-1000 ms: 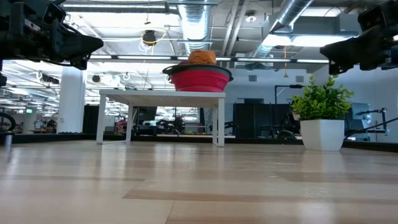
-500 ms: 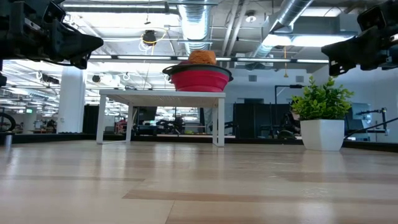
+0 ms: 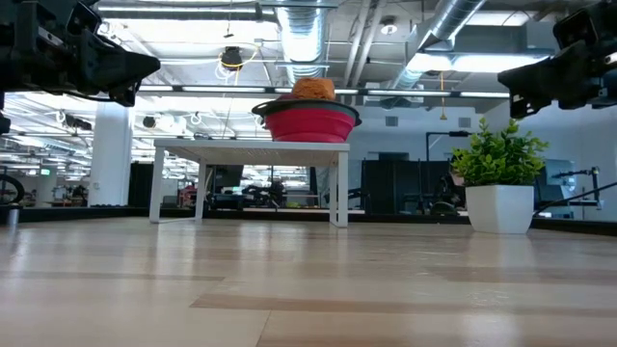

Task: Pick & Place Fruit
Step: Return to Home Position

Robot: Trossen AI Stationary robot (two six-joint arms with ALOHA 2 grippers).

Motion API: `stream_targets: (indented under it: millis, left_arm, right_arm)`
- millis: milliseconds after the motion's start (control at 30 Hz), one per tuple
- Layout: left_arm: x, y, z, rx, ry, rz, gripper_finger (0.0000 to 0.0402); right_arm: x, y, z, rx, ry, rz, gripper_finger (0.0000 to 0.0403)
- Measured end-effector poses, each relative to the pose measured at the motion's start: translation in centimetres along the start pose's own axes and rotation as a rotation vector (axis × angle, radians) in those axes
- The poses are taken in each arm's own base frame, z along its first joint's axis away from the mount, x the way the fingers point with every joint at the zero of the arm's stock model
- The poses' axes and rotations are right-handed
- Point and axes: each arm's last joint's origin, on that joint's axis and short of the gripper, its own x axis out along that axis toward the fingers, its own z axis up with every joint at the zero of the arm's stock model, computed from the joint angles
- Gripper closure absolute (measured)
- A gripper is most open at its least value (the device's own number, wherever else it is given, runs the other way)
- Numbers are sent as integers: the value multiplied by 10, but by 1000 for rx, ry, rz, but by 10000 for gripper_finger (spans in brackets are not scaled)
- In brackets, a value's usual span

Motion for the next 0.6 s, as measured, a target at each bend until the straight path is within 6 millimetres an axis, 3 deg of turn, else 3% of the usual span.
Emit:
stream_targets:
  millis: [600]
  left_arm:
    - [0,0,0,0,0,0,384]
  right_arm:
    - [0,0,0,0,1,0,387]
